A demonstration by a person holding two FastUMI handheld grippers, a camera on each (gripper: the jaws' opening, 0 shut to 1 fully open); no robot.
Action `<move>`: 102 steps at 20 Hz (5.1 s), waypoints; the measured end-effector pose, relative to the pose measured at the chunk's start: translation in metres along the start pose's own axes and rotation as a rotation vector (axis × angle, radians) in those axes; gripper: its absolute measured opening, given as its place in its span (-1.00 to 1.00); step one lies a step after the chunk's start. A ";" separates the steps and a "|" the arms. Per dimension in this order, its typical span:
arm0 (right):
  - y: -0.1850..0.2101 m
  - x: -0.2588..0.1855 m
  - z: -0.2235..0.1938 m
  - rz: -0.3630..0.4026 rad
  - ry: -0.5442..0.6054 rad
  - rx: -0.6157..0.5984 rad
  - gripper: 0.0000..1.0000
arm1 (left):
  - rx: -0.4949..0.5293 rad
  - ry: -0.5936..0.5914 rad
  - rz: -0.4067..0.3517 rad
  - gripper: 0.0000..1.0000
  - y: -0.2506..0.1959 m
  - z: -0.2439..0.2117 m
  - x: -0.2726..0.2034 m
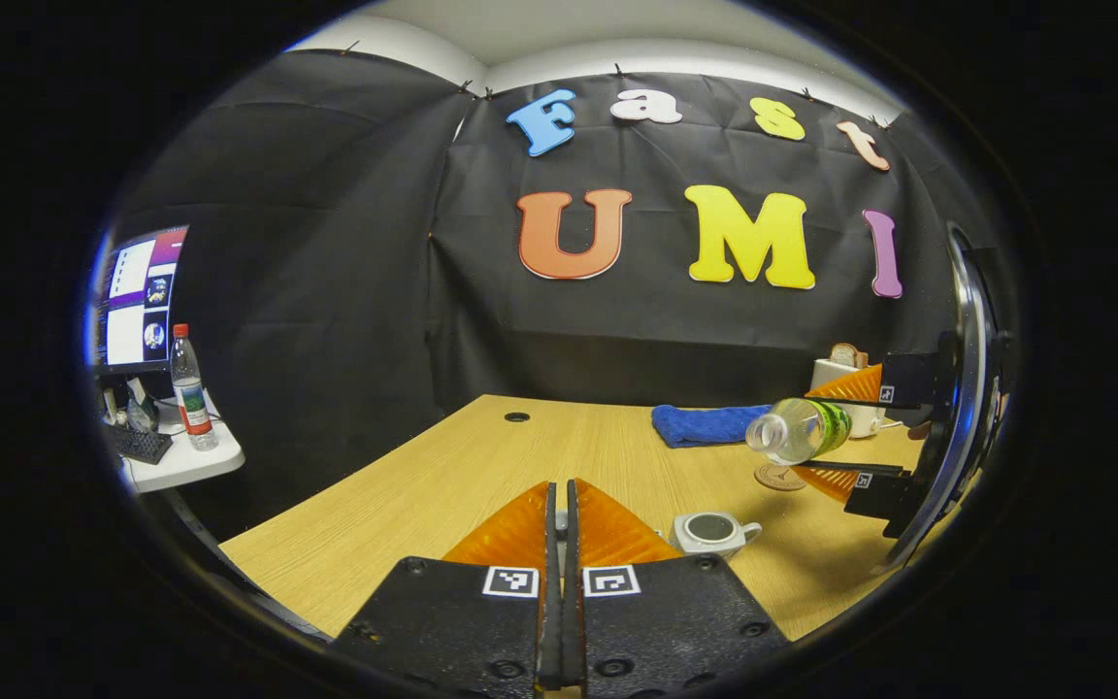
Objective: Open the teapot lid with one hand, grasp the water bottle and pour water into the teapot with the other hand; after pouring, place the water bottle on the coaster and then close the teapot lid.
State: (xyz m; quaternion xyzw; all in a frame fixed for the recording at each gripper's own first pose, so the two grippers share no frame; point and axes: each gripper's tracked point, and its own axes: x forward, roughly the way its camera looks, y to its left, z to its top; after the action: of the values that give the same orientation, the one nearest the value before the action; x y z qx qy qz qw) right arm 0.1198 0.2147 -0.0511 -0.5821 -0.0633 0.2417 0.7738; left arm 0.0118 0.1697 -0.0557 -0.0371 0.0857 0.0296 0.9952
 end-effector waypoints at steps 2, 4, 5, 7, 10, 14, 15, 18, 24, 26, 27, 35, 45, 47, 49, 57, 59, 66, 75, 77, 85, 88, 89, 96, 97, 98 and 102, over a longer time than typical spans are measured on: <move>-0.011 0.002 -0.008 0.009 -0.005 0.184 0.38 | 0.008 -0.004 -0.016 -0.94 -0.010 0.002 -0.001; -0.029 0.005 -0.022 0.004 0.000 0.410 0.36 | 0.020 -0.012 -0.032 -0.94 -0.018 0.005 -0.002; -0.040 0.005 -0.031 -0.009 0.000 0.530 0.39 | 0.019 -0.017 -0.042 -0.94 -0.022 0.007 -0.002; -0.061 0.011 -0.052 -0.039 -0.009 0.797 0.36 | 0.014 -0.021 -0.058 -0.94 -0.028 0.008 -0.002; -0.077 0.024 -0.084 -0.071 -0.010 1.123 0.38 | 0.010 -0.018 -0.071 -0.94 -0.034 0.009 -0.002; -0.060 0.050 -0.110 -0.068 0.061 1.243 0.36 | 0.016 -0.024 -0.071 -0.95 -0.034 0.011 -0.003; -0.055 0.057 -0.113 -0.071 0.067 1.259 0.36 | 0.017 -0.023 -0.071 -0.95 -0.033 0.011 -0.003; -0.039 0.077 -0.123 -0.076 0.100 1.286 0.36 | 0.020 -0.022 -0.064 -0.94 -0.029 0.011 -0.002; -0.023 0.089 -0.127 -0.084 0.150 1.291 0.36 | 0.014 -0.018 -0.056 -0.94 -0.025 0.009 -0.001; -0.023 0.089 -0.129 -0.097 0.154 1.290 0.38 | 0.012 -0.015 -0.055 -0.94 -0.024 0.007 0.000; -0.022 0.089 -0.129 -0.095 0.157 1.289 0.38 | 0.011 -0.014 -0.056 -0.94 -0.026 0.006 -0.001; -0.028 0.051 -0.117 -0.102 0.130 1.329 0.94 | 0.012 -0.007 -0.066 -0.95 -0.040 0.002 0.005; -0.029 -0.116 -0.134 -0.250 0.073 1.308 0.93 | 0.023 -0.048 -0.179 -0.94 -0.123 0.002 0.033; -0.017 -0.131 -0.144 -0.265 0.099 1.311 0.94 | 0.040 -0.063 -0.183 -0.94 -0.129 0.002 0.043; -0.016 -0.145 -0.150 -0.294 0.111 1.339 0.94 | 0.040 -0.050 -0.184 -0.94 -0.130 -0.003 0.050; -0.022 -0.157 -0.156 -0.347 0.109 1.355 0.93 | 0.062 0.014 -0.128 -0.94 -0.115 -0.032 0.070; -0.020 -0.156 -0.155 -0.342 0.110 1.342 0.93 | 0.057 0.021 -0.127 -0.94 -0.114 -0.037 0.072; -0.013 -0.154 -0.153 -0.325 0.110 1.351 0.89 | 0.052 0.036 -0.113 -0.94 -0.112 -0.044 0.075; -0.009 -0.158 -0.156 -0.320 0.115 1.365 0.94 | 0.066 0.057 -0.100 -0.93 -0.110 -0.054 0.075; -0.008 -0.158 -0.157 -0.322 0.116 1.364 0.93 | 0.070 0.059 -0.098 -0.93 -0.111 -0.054 0.076; -0.008 -0.160 -0.155 -0.321 0.111 1.362 0.94 | 0.070 0.082 -0.082 -0.88 -0.113 -0.060 0.078; -0.008 -0.162 -0.157 -0.326 0.110 1.364 0.93 | 0.084 0.073 -0.056 -0.79 -0.108 -0.055 0.074; -0.009 -0.163 -0.158 -0.331 0.110 1.366 0.93 | 0.097 0.069 -0.040 -0.58 -0.105 -0.052 0.072; -0.006 -0.170 -0.177 -0.372 0.155 1.386 0.94 | 0.076 -0.062 0.046 0.96 -0.092 0.006 0.031; -0.009 -0.172 -0.179 -0.380 0.159 1.387 0.94 | 0.081 -0.093 0.048 0.96 -0.094 0.018 0.022; -0.015 -0.176 -0.181 -0.393 0.159 1.388 0.94 | 0.084 -0.124 0.046 0.96 -0.098 0.030 0.014; -0.051 -0.194 -0.171 -0.454 0.129 1.352 0.93 | 0.074 -0.220 0.005 0.95 -0.127 0.070 -0.024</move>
State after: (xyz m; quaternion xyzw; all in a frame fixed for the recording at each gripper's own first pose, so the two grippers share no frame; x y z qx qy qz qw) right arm 0.0299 -0.0312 -0.0221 0.0395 0.0266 0.0260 0.9985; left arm 0.0078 0.0477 0.0260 0.0033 -0.0231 0.0329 0.9992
